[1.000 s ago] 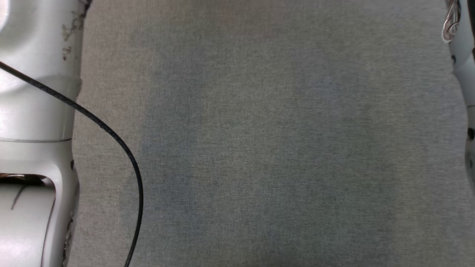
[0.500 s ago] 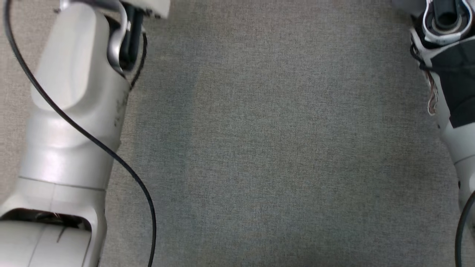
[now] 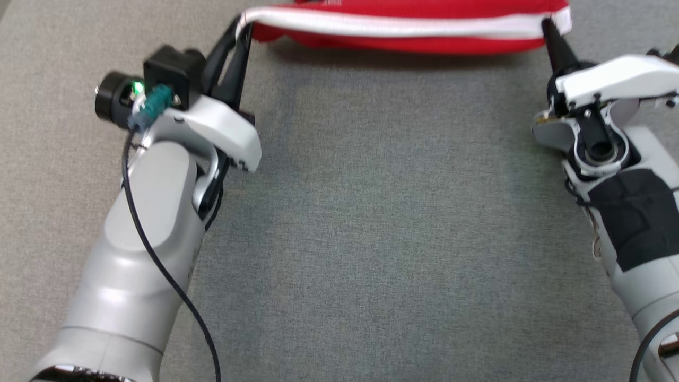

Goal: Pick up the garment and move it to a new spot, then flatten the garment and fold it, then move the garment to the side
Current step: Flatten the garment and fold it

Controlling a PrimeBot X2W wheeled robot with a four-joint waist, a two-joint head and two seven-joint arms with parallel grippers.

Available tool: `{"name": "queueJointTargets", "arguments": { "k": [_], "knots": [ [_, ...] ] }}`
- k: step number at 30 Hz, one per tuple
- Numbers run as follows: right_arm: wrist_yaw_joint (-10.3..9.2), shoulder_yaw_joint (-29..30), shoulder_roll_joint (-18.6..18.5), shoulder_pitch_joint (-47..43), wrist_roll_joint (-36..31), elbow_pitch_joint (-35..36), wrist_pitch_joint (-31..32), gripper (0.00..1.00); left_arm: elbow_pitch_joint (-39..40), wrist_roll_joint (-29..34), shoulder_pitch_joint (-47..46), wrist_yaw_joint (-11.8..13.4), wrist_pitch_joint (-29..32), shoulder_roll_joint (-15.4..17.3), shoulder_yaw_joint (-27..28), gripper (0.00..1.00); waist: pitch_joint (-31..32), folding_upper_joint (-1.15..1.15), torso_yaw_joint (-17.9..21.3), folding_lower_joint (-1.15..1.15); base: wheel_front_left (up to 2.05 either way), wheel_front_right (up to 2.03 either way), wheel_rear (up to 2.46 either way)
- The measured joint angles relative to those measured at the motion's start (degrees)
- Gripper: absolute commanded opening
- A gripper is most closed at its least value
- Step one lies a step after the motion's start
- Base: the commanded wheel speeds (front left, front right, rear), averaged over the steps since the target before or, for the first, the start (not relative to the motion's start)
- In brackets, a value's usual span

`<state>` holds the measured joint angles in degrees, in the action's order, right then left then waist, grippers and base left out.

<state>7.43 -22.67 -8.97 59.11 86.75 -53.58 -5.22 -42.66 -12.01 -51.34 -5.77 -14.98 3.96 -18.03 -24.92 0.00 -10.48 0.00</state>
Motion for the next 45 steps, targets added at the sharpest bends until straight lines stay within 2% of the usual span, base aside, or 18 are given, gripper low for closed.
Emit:
{"name": "queueJointTargets", "arguments": {
  "k": [16,27,36,40,41,45],
  "knots": [
    [0.00,-3.99,-0.08,-9.53,-1.62,-7.98,3.74,0.00,-8.77,4.90,10.71,-1.29,0.00,2.38,-8.84,0.00,9.98,0.00,1.85,0.00,0.00,0.00,0.00],
    [0.07,-8.03,-0.48,-13.33,-4.66,-11.39,7.16,0.00,-12.20,5.84,15.77,-1.72,0.69,4.23,-14.79,0.00,15.80,0.00,1.65,0.00,0.00,0.00,0.00],
    [0.05,-11.80,-1.07,-15.73,-6.89,-12.37,13.01,0.00,-9.59,0.49,19.59,-1.72,4.98,7.04,-24.29,0.00,20.11,0.00,1.44,0.00,0.00,0.00,0.00],
    [0.05,-13.47,-1.42,-16.64,-7.86,-13.36,16.12,0.00,-6.10,-2.67,21.33,-1.72,7.47,9.70,-29.08,0.00,21.74,0.00,1.51,0.00,0.00,0.00,0.00],
    [0.07,-14.24,-1.54,-17.09,-8.33,-13.84,17.71,0.00,-4.20,-4.22,21.99,-1.72,8.54,11.33,-30.77,0.00,22.58,0.00,1.59,0.00,0.00,0.00,0.00],
    [0.07,-15.25,-1.79,-18.09,-8.66,-13.94,20.97,0.00,-0.09,-6.48,23.34,-1.72,10.90,14.37,-33.30,0.00,24.30,0.00,1.79,0.00,0.00,0.00,0.00]
  ]
}}
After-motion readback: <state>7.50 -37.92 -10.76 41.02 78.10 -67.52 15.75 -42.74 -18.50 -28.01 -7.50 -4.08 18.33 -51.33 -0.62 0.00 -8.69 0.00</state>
